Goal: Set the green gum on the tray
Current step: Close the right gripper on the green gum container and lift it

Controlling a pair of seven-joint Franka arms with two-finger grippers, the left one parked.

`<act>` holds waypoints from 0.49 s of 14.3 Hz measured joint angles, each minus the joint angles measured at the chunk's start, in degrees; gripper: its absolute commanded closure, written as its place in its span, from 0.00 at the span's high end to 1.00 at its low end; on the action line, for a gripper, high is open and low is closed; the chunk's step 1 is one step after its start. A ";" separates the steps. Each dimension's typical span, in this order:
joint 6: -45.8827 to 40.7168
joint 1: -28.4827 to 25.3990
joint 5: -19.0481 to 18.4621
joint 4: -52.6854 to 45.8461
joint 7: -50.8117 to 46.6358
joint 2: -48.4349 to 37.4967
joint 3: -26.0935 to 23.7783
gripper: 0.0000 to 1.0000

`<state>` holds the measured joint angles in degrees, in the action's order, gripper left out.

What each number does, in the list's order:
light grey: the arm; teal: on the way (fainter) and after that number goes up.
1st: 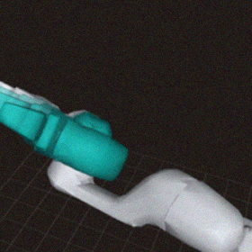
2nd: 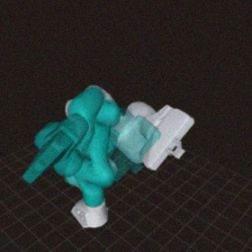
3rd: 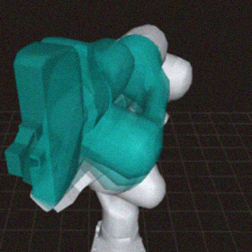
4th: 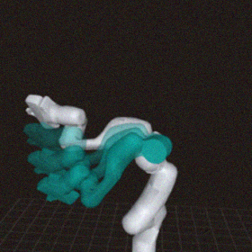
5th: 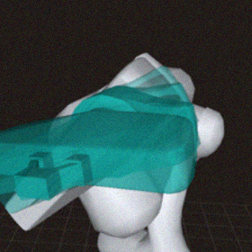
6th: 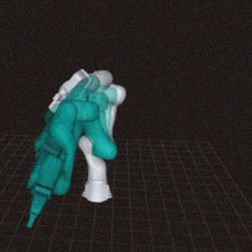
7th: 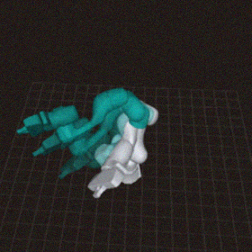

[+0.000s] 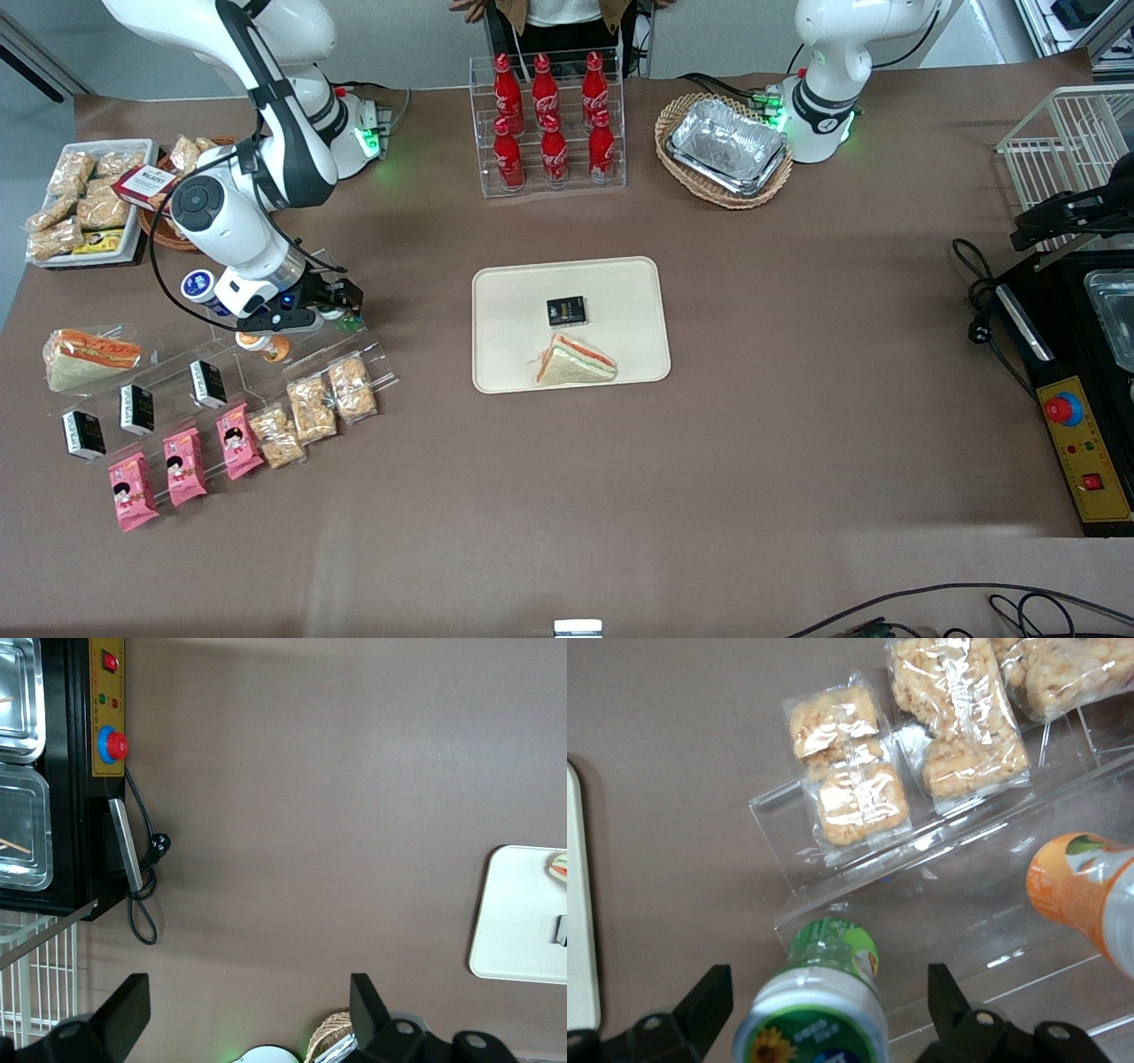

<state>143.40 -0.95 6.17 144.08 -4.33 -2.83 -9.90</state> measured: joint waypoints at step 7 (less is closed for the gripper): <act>-7.12 0.21 0.00 -2.98 1.76 -2.53 0.75 0.27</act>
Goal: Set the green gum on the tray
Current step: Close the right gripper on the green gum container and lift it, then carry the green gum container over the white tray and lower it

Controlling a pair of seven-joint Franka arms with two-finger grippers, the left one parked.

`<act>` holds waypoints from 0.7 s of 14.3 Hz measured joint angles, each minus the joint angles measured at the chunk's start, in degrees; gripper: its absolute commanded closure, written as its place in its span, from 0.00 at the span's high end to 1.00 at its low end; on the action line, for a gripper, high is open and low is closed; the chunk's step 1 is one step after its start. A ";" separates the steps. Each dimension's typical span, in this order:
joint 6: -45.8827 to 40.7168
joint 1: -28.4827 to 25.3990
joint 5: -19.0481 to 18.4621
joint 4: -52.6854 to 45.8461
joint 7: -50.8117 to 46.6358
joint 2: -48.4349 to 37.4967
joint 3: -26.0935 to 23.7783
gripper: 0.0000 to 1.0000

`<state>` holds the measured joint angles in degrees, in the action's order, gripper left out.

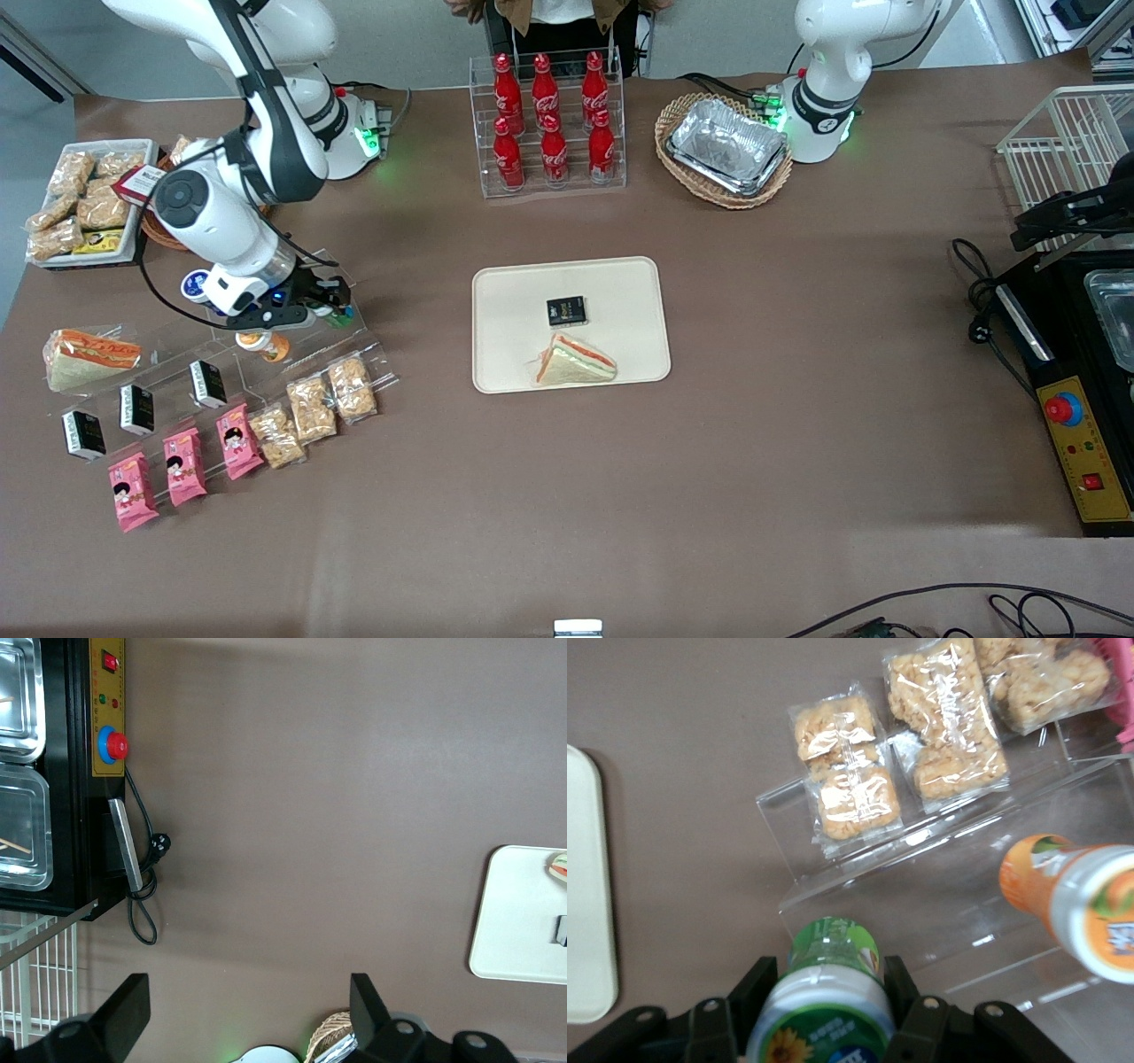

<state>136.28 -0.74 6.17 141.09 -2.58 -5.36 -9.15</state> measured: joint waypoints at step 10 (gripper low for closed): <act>-31.51 2.41 0.00 -26.72 4.95 -0.55 2.72 0.27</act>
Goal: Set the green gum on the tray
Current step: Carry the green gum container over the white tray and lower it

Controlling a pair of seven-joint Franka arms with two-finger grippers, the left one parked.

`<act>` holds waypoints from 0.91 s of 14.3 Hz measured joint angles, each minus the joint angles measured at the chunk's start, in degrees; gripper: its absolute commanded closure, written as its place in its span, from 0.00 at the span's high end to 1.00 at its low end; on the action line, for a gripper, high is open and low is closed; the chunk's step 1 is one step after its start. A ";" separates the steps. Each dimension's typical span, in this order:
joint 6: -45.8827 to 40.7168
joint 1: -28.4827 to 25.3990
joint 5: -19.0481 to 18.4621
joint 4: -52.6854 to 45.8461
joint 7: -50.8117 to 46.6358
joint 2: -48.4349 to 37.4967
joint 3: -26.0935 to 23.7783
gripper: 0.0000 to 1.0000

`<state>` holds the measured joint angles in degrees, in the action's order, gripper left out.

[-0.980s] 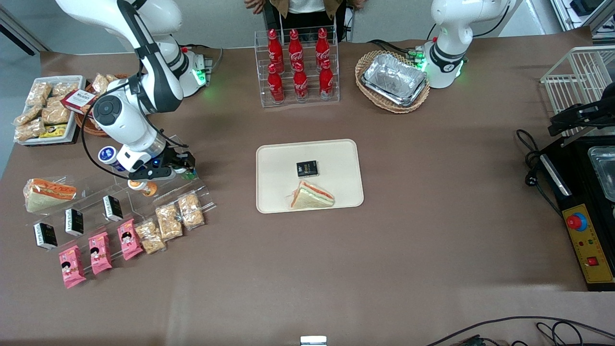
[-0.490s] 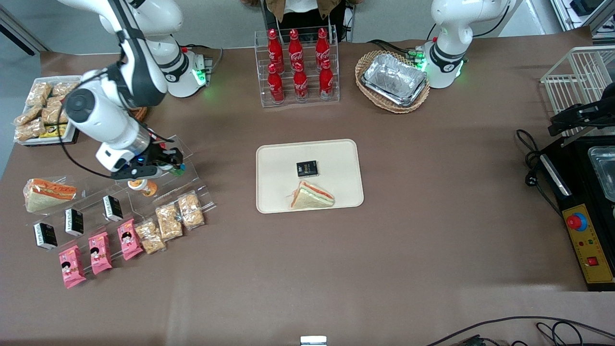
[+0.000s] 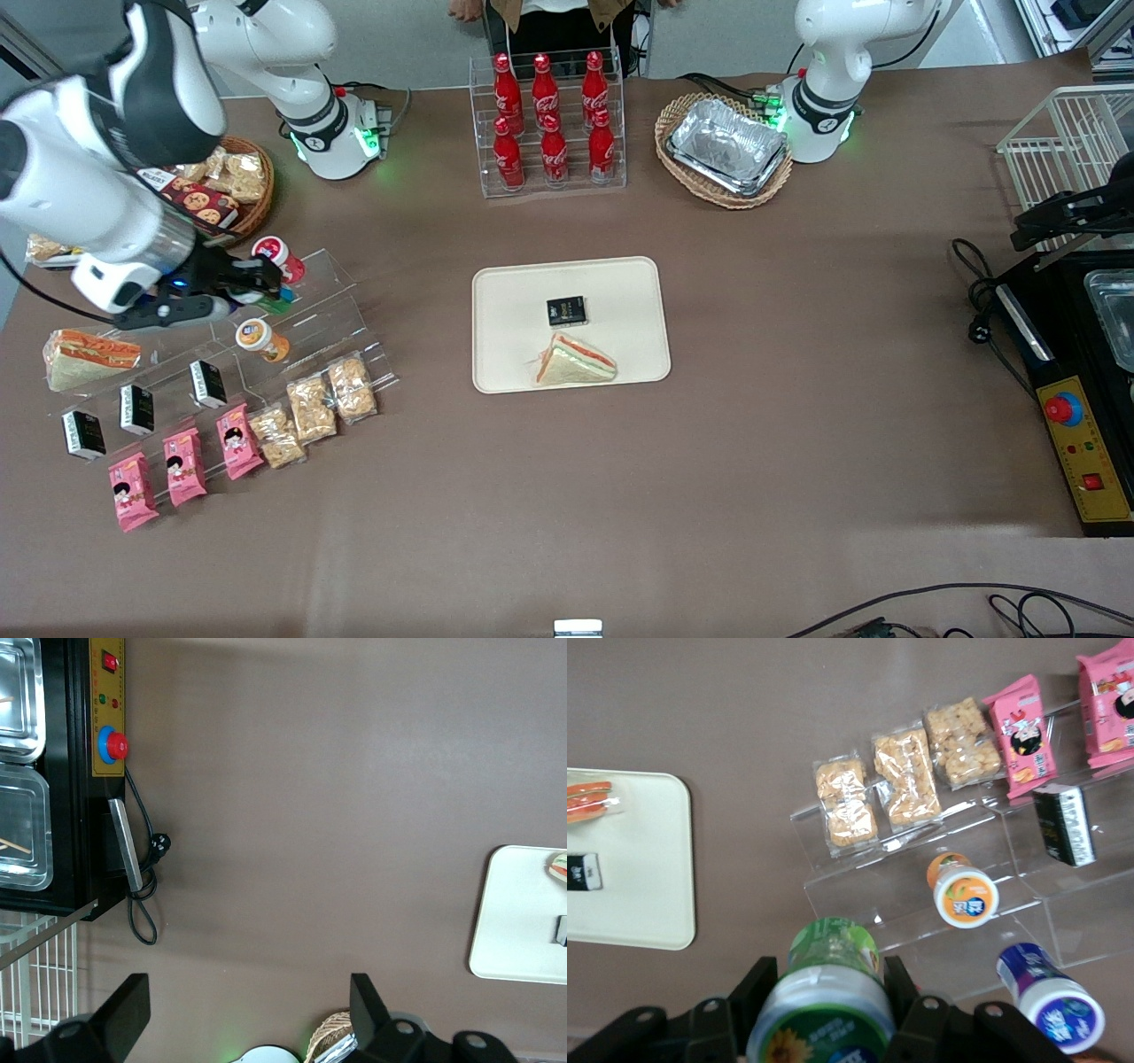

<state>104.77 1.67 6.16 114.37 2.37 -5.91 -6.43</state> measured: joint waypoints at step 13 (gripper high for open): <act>-16.33 -11.26 1.27 -17.13 -24.43 5.90 -4.32 0.27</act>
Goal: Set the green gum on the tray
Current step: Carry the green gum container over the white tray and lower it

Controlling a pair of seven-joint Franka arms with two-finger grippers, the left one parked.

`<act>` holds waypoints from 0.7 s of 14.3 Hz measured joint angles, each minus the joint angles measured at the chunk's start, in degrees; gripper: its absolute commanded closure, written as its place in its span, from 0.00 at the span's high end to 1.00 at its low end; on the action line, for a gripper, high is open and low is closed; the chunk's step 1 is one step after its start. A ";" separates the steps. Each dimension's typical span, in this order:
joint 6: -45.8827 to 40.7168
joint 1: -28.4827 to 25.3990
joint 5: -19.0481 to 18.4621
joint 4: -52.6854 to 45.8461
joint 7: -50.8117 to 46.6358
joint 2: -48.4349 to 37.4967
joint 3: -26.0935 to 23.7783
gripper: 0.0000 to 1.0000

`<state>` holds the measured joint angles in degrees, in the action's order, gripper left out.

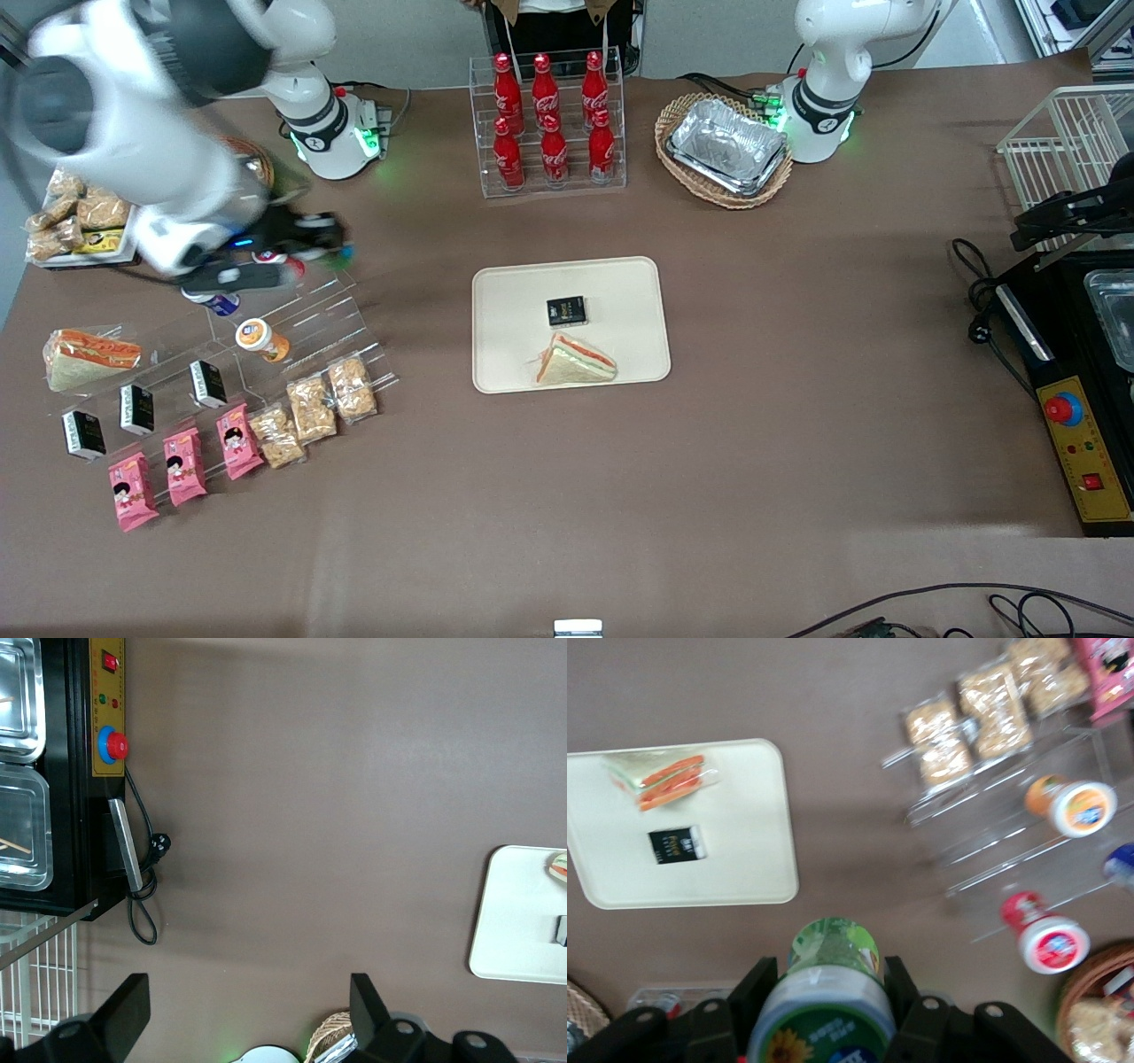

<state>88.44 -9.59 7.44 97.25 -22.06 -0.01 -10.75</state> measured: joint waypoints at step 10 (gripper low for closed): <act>37.96 -17.28 -0.01 21.58 -17.99 9.26 -0.19 0.27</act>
<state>126.40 -26.87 7.42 118.82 -40.05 9.25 -10.94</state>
